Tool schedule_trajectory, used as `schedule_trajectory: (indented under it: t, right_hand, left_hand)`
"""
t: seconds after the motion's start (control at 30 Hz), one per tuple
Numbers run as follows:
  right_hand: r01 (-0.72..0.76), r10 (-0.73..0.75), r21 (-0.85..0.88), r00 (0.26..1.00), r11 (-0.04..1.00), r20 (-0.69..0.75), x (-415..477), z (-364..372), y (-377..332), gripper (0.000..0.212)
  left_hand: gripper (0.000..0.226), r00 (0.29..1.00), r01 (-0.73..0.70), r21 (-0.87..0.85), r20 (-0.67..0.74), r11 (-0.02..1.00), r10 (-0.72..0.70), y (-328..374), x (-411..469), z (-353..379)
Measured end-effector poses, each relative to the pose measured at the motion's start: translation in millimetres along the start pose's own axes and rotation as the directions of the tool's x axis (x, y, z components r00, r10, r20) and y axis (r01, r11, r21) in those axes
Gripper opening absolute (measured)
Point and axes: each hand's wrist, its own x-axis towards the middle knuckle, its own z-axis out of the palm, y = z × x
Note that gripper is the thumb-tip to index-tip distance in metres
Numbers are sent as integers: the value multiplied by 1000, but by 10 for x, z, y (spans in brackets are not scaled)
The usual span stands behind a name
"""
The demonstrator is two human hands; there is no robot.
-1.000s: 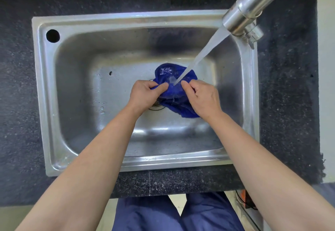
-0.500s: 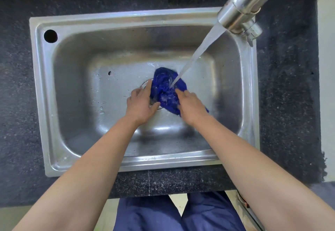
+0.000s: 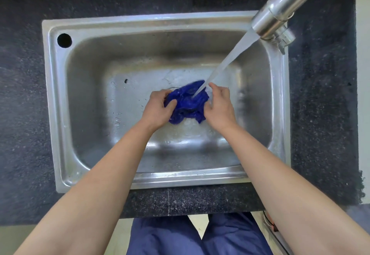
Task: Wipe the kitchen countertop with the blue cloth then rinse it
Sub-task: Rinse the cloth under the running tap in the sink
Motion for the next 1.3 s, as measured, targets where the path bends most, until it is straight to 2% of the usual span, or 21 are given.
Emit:
schedule_trajectory:
  t: [0.07, 0.13, 0.17, 0.23, 0.3, 0.37, 0.4, 0.47, 0.57, 0.63, 0.67, 0.7, 0.77, 0.83, 0.9, 0.97, 1.07, 1.13, 1.2, 1.23, 1.3]
  right_hand:
    - [99, -66, -229, 987, 968, 150, 28, 40, 9, 78]
    - [243, -132, -380, 946, 892, 295, 25, 138, 44, 89]
    - [286, -156, -417, 935, 863, 320, 20, 183, 58, 89]
    - [276, -153, -399, 937, 874, 314, 12, 228, 86, 81]
    - [229, -113, -387, 947, 893, 300, 11, 214, 105, 58]
    - [179, -56, -444, 960, 878, 275, 11, 145, 95, 29]
    - [140, -22, -458, 967, 878, 255, 6, 102, 90, 26]
    - [20, 52, -399, 984, 917, 168, -35, 0, 76, 40]
    - [-203, 202, -15, 978, 979, -55, -87, -136, 93, 52]
    - [-204, 231, 193, 964, 960, -132, -88, -158, 146, 40]
    - [-164, 190, 191, 973, 968, -131, -93, -164, 163, 35]
    - [-105, 119, 130, 988, 986, -103, -83, -159, 185, 41]
    - [32, -29, -78, 999, 996, 37, -61, -104, 227, 73]
    - [158, -111, -297, 979, 942, 168, -49, 5, 203, 89]
    - [213, -129, -416, 967, 884, 221, -31, 130, 160, 92]
    - [230, -151, -440, 966, 868, 208, 18, 242, 125, 83]
    - [250, -188, -418, 965, 873, 183, 141, 279, 33, 55]
    - [200, -147, -326, 972, 924, 181, 186, 207, -60, 35]
    - [153, -92, -265, 969, 952, 228, 154, 80, -116, 29]
    - [116, -67, -215, 973, 970, 222, 107, 13, -114, 28]
    - [-13, 15, -10, 994, 1000, 113, -10, -140, -88, 23]
  left_hand:
    - [44, 998, 43, 79, 42, 996, -46, -47, -21, 38]
    - [65, 998, 48, 212, 30, 976, -55, -55, -59, 136]
    - [73, 998, 40, 246, 38, 968, -51, -73, -65, 198]
    - [83, 995, 68, 337, 46, 939, -89, -132, -68, 280]
    - [75, 985, 132, 405, 48, 905, -165, -188, -70, 297]
    - [39, 975, 162, 442, 65, 882, -212, -166, -94, 263]
    - [23, 972, 168, 435, 77, 885, -223, -143, -102, 242]
    - [35, 974, 162, 373, 90, 913, -210, -100, -125, 230]
    - [46, 980, 196, 124, 11, 973, -199, -33, -172, 273]
    - [34, 983, 162, 50, -99, 985, -157, -17, -186, 298]
    - [18, 981, 154, 58, -128, 986, -146, -29, -175, 299]
    - [11, 981, 161, 95, -125, 982, -148, -54, -160, 293]
    - [46, 983, 168, 112, -95, 979, -158, -101, -152, 295]
    - [57, 985, 160, 88, -80, 983, -154, -133, -163, 296]
    - [60, 981, 188, 84, -60, 979, -184, -129, -176, 299]
    - [66, 979, 202, 97, -39, 975, -199, -106, -164, 297]
    - [72, 974, 221, 102, 30, 970, -225, -76, -149, 302]
    - [57, 976, 196, 151, 70, 969, -208, -75, -101, 308]
    - [35, 983, 167, 157, 44, 973, -176, -42, -81, 303]
    - [27, 987, 155, 92, 34, 984, -159, -23, -90, 301]
    - [18, 982, 180, -166, 78, 970, -169, 53, -145, 270]
